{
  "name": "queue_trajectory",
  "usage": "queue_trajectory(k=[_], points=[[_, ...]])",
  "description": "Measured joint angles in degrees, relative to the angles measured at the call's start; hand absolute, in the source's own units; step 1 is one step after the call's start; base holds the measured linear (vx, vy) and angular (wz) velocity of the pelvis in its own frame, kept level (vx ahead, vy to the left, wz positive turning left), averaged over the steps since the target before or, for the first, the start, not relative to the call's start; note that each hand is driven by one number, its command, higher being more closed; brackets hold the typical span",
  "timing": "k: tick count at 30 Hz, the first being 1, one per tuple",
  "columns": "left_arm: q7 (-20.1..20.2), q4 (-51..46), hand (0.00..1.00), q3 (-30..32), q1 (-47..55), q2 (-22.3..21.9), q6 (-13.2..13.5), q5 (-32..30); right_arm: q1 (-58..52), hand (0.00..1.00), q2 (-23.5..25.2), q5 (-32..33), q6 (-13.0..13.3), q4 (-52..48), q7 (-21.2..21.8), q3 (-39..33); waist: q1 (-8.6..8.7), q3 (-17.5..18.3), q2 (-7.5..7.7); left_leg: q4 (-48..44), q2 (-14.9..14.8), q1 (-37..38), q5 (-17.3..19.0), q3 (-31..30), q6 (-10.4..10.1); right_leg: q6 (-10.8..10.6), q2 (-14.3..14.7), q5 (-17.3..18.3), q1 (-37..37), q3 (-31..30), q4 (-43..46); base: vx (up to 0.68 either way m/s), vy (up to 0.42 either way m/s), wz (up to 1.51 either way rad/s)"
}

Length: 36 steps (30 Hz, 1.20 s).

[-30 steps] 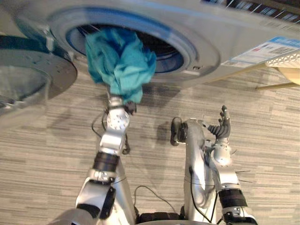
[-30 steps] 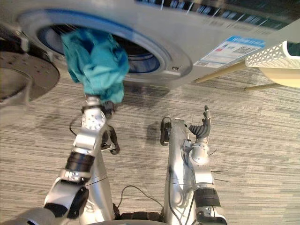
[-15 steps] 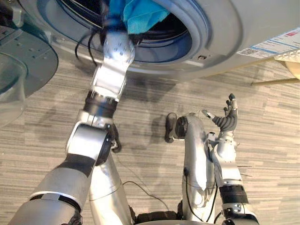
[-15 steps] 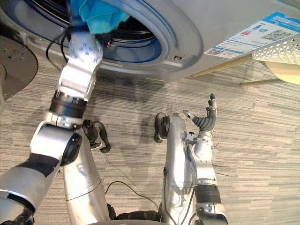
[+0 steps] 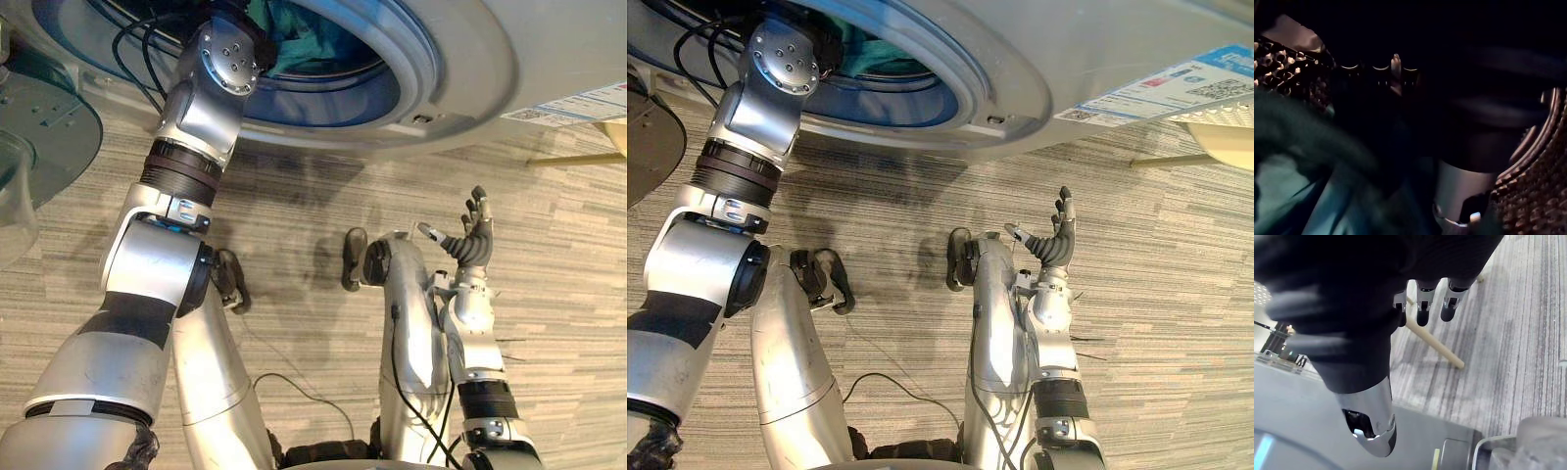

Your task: Pick up the laundry basket with both hands and put the clothes into the washing machine.

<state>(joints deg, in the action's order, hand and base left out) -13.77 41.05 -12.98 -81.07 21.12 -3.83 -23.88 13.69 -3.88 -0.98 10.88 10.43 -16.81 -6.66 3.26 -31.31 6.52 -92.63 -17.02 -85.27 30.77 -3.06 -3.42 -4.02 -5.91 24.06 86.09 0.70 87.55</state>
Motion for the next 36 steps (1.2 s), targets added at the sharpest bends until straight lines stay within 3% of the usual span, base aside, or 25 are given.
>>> queue_trajectory(k=[7, 11, 14, 18, 21, 23, 29, 33, 36], points=[[-4.27, -7.27, 0.00, 7.22, 9.02, -3.27, -0.82, 2.75, -1.46, 0.00, 0.39, -0.05, -0.85, 2.47, 0.79, 1.57, -1.31, 0.17, -0.07, 4.42, 0.21, 4.58, -1.26, -0.31, -0.82, 0.35, -0.32, 0.10, -5.22, 1.67, -3.63, 0.03, -0.015, 0.07], [-6.38, -15.66, 0.00, 10.90, 26.34, -6.96, -0.19, 8.62, -6.04, 0.00, 2.62, -0.10, -3.24, 2.59, 0.88, 2.18, -2.83, 0.52, -0.22, 10.53, 0.18, 13.71, -2.09, -1.31, -2.41, 1.65, -0.36, 0.83, -15.34, 4.22, -9.05, 0.08, -0.041, 0.15], [-6.25, -19.73, 0.00, 11.41, 46.53, -12.47, 1.57, 15.14, -10.69, 0.00, 3.46, -0.17, -5.12, 3.96, 1.49, 2.04, -4.34, 7.45, -0.57, 17.12, 0.27, 19.81, -2.86, -0.97, -3.66, 2.46, -0.46, 1.33, -21.50, 5.81, -14.39, 0.14, -0.089, 0.20], [-2.56, -21.37, 0.00, 11.42, 69.39, -18.54, 2.53, 21.08, -13.47, 0.00, 3.44, -2.02, -7.51, 6.66, 2.71, 1.81, -5.25, 11.04, -0.90, 27.84, 1.35, 34.30, -4.73, 1.13, -4.52, 2.88, -1.23, 1.64, -35.13, 7.23, -22.46, 0.18, -0.089, 0.24], [-0.63, -21.33, 0.00, 11.43, 78.57, -20.05, 3.14, 22.85, -15.97, 0.00, 3.47, -2.57, -7.94, 9.26, 3.33, 0.91, -5.78, 12.03, -2.04, 34.53, 2.05, 43.54, -5.99, 2.26, -4.80, 2.73, -1.51, 1.29, -44.09, 7.87, -28.11, 0.17, -0.044, 0.18], [1.07, -19.41, 0.00, 12.68, 84.51, -20.40, 4.00, 23.15, -18.25, 0.00, 3.46, -2.62, -8.98, 14.11, 3.52, 0.79, -5.92, 14.80, -2.81, 42.02, 2.45, 50.93, -8.09, 4.18, -4.61, 2.39, -1.73, -0.37, -50.91, 8.45, -34.67, 0.17, 0.006, 0.13], [2.63, -4.85, 0.00, 17.53, 86.48, -20.46, 4.27, 20.32, -19.82, 0.00, 3.48, -1.83, -9.34, 24.72, 4.64, -0.96, -5.73, 18.95, -4.98, 59.82, 3.13, 66.13, -14.25, 10.21, -3.57, 0.83, -0.66, -7.84, -63.88, 7.44, -52.44, 0.12, 0.066, -0.20], [3.82, 5.99, 0.00, 18.05, 85.88, -20.00, 4.23, 15.10, -19.47, 0.00, 2.79, -1.65, -9.23, 34.47, 4.70, -3.84, -5.34, 23.58, -6.40, 74.24, 4.75, 75.24, -20.08, 14.90, -2.90, -0.29, 0.40, -15.53, -71.18, 5.18, -68.28, 0.09, 0.089, -0.33], [3.89, 10.36, 0.00, 18.05, 84.86, -18.87, 4.19, 11.71, -18.20, 0.00, 2.09, -0.41, -9.22, 39.24, 4.76, -5.50, -4.70, 24.30, -6.84, 80.06, 5.35, 79.71, -22.02, 19.23, -2.66, -0.76, 1.94, -20.59, -74.22, 1.55, -76.47, 0.09, 0.082, -0.63]])
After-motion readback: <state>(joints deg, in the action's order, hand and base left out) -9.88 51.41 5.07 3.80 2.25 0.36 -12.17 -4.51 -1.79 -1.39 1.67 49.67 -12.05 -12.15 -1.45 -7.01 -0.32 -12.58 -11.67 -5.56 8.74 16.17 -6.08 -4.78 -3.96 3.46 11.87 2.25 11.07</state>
